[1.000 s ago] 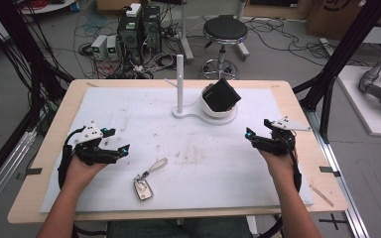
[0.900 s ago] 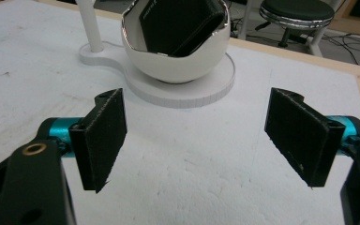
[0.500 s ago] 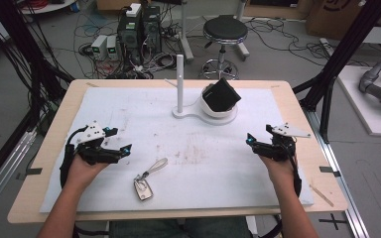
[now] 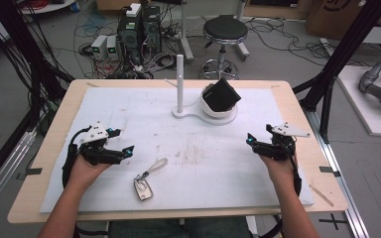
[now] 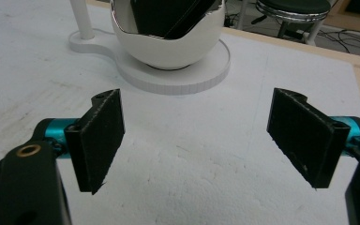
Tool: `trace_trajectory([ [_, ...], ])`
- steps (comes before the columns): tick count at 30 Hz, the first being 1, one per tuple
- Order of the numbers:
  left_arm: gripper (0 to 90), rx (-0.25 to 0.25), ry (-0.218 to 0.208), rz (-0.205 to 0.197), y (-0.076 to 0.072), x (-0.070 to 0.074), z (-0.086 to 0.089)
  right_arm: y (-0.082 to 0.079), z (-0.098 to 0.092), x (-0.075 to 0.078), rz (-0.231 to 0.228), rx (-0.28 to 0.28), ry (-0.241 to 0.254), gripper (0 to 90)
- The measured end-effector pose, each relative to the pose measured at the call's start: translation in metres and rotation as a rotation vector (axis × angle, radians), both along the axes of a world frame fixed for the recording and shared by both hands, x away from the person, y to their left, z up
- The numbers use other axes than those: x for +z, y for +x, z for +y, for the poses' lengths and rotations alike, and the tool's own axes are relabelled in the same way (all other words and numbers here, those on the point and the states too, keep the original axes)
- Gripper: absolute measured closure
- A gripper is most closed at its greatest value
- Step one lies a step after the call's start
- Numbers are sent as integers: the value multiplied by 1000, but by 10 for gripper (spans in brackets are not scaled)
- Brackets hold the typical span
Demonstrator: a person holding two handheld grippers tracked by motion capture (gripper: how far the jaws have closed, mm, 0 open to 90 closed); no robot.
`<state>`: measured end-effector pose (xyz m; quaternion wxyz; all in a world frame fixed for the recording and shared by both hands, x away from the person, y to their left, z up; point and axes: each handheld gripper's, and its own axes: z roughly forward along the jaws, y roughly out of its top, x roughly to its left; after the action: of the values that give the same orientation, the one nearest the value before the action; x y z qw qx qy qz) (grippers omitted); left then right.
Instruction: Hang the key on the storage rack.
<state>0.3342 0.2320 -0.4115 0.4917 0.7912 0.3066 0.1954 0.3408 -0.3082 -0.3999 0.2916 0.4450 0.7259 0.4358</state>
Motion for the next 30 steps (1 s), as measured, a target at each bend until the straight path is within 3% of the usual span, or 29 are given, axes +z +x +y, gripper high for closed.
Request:
trace_trajectory([
  [5, 177, -17, 0, 10, -1, 1, -8, -1, 2, 1, -14, 13, -14, 195],
  [10, 177, -67, 1, 28, -4, 0, -23, 0, 1, 0, -5, 11, -11, 195],
  [15, 177, -98, 9, 75, -10, -5, -38, 1, -1, 0, -9, 12, -15, 195],
  [17, 178, -138, 17, 97, -13, -10, -43, 1, -1, 0, -7, 10, -14, 195],
  [21, 182, -168, 59, 131, -15, -15, -52, 4, 1, -2, 2, 11, -22, 195],
  [26, 183, -213, 120, 118, -22, -18, -64, 5, 3, -2, -2, 20, -28, 195],
  [30, 196, -226, 162, 142, -24, -22, -69, 6, 4, -3, 5, 25, -34, 196],
])
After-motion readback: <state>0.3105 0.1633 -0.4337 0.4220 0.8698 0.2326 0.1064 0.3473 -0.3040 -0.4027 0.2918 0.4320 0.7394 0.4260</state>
